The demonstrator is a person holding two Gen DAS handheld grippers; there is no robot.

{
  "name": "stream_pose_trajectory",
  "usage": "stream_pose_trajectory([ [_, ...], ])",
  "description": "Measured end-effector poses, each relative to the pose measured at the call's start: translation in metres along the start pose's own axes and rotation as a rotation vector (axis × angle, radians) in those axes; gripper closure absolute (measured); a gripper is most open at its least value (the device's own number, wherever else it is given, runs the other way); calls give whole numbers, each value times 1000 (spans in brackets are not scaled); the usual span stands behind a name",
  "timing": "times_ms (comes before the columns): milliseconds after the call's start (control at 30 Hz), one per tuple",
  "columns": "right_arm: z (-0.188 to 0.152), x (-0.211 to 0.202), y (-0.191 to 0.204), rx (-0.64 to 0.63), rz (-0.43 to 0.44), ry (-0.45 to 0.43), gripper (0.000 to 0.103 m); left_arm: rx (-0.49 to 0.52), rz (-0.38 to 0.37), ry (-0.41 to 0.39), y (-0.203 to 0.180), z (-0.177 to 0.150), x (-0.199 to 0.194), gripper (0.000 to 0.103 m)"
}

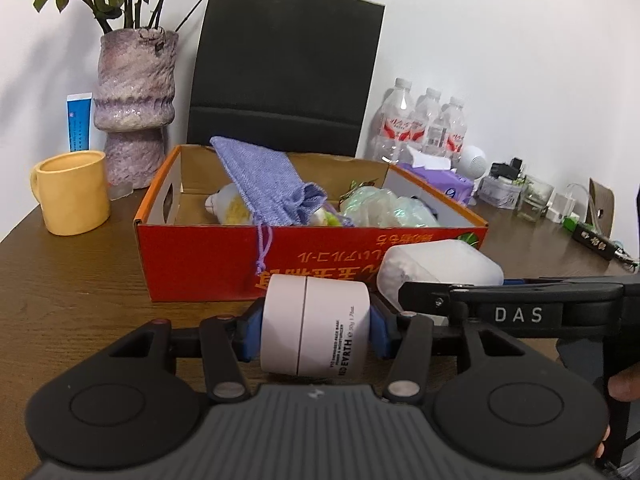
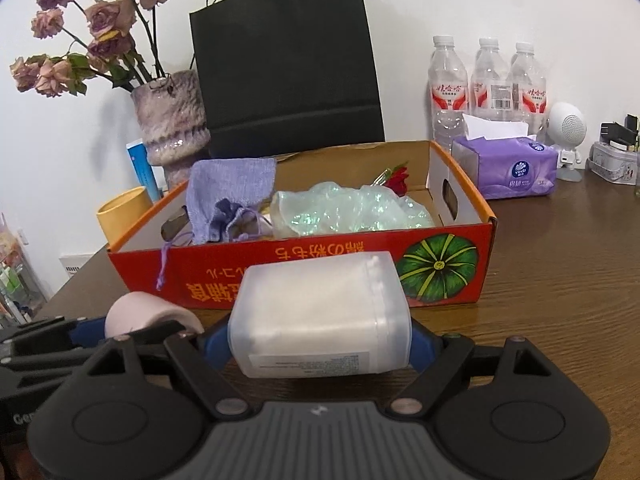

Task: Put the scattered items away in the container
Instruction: 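Lift the jar with the left gripper while the right gripper lifts the soap box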

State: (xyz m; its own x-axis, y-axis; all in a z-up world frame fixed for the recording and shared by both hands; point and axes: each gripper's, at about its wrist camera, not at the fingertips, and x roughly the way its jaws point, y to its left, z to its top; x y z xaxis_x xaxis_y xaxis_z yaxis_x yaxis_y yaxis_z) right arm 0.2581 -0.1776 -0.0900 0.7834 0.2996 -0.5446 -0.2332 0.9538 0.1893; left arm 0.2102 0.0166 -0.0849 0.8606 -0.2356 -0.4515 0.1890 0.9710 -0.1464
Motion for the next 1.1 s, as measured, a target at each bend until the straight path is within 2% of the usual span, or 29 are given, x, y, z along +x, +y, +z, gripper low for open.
stream_pose_trajectory([
  [200, 2, -32, 2, 24, 25, -45, 20, 12, -5, -47, -13, -1, -30, 51],
  [333, 3, -64, 8, 29, 17, -85, 20, -9, 1, -47, -21, 0, -56, 51],
  [500, 0, -93, 16, 10, 51, -47, 20, -16, -4, -14, -30, 1, -90, 51],
  [700, -10, -134, 27, -33, 46, -22, 20, -18, 1, 46, -40, 0, -133, 51],
  [867, -16, -172, 37, -67, 52, -16, 20, -12, 32, 34, -49, -4, -167, 51],
  [1100, -24, -210, 54, -127, 18, -17, 20, -64, 41, 36, -52, -6, -198, 51],
])
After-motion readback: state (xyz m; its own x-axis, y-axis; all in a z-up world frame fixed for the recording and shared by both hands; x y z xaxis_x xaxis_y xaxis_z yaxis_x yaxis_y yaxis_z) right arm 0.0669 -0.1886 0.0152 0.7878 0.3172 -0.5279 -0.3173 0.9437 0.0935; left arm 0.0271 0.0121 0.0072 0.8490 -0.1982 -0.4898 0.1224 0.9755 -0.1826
